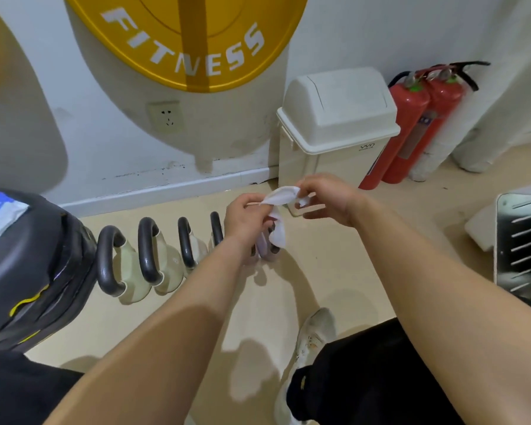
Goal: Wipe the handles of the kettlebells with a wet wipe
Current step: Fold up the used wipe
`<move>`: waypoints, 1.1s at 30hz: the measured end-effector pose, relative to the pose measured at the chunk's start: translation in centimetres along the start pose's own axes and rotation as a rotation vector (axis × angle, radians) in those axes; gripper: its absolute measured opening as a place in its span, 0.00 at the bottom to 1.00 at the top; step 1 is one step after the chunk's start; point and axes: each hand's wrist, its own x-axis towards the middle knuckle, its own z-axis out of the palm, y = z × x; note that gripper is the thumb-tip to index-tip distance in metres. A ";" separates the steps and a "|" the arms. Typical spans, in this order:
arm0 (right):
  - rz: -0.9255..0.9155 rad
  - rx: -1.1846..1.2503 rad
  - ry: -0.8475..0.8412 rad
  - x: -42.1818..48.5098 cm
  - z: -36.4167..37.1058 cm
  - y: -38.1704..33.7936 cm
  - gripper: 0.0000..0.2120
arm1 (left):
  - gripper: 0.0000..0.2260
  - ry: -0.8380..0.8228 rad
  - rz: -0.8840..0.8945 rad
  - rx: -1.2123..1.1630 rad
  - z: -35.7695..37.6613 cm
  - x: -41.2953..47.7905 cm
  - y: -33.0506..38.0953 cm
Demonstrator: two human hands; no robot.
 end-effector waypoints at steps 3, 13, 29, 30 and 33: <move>0.012 -0.015 0.040 -0.2 -0.9 0.0 0.07 | 0.11 -0.107 -0.025 -0.235 1.5 -0.1 2.1; -0.064 0.293 0.172 1.7 -6.3 -0.9 0.09 | 0.10 -0.217 0.040 -0.095 7.7 2.2 7.6; -0.229 0.235 0.691 16.4 -20.7 -4.0 0.08 | 0.25 -0.095 0.893 1.543 21.0 20.3 10.7; -0.228 0.227 0.686 17.3 -20.7 -4.6 0.08 | 0.25 -0.092 0.899 1.511 20.9 20.7 10.6; -0.150 0.194 0.632 18.6 -20.0 -6.4 0.14 | 0.22 -0.097 0.964 1.345 19.6 20.6 10.3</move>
